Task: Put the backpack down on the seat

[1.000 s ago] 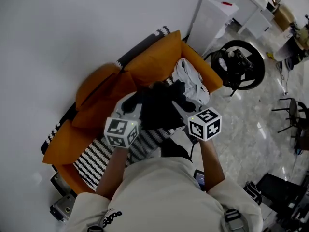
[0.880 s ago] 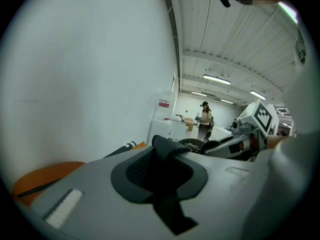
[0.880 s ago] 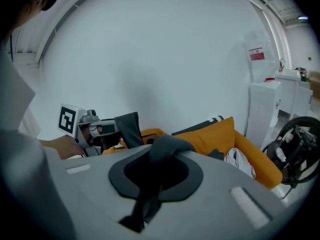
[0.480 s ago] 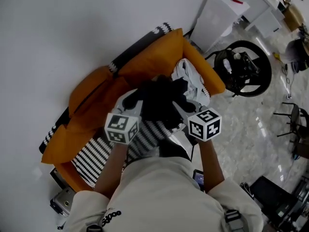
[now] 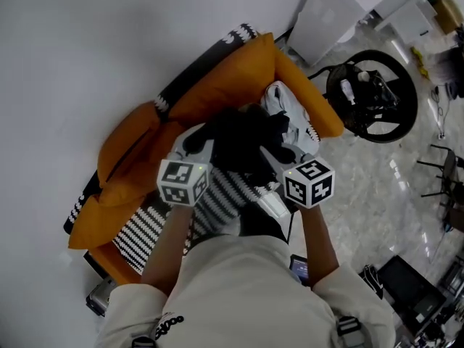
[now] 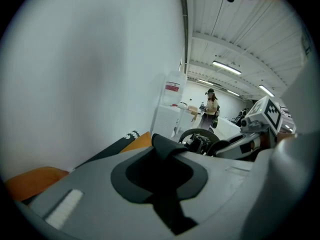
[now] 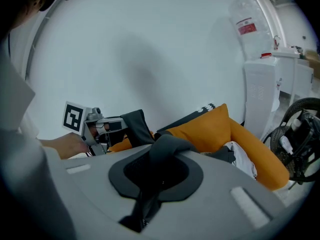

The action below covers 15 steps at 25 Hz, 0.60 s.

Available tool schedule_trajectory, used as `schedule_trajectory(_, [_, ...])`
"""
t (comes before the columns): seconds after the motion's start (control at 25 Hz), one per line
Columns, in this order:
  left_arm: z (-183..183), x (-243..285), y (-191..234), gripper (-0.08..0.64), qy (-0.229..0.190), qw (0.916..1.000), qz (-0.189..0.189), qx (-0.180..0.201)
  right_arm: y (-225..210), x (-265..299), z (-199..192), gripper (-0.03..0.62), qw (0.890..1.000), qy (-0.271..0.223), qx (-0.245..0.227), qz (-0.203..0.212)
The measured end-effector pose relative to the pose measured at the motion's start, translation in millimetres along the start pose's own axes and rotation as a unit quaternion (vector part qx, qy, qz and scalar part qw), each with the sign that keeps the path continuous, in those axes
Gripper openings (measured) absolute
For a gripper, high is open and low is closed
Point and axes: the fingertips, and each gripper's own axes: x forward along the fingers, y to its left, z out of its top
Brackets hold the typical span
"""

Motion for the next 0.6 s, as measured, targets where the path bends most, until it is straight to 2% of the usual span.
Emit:
schedule_trajectory(0.28, [-10.1, 39.4, 8.4, 0.046, 0.028, 0.9996, -0.005, -0.003, -38.3, 15.6, 2.8, 0.026, 1.000, 0.009, 0.018, -0.008])
schedule_trajectory(0.4, [-9.2, 51.7, 10.6, 0.046, 0.025, 0.9996, -0.008, -0.006, -50.8, 17.6, 3.5, 0.026, 1.000, 0.005, 0.027, -0.010])
schedule_trajectory(0.6, [-9.5, 71.0, 21.5, 0.049, 0.021, 0.9997, 0.010, -0.001, -79.7, 26.3, 9.9, 0.028, 0.999, -0.004, 0.038, -0.018])
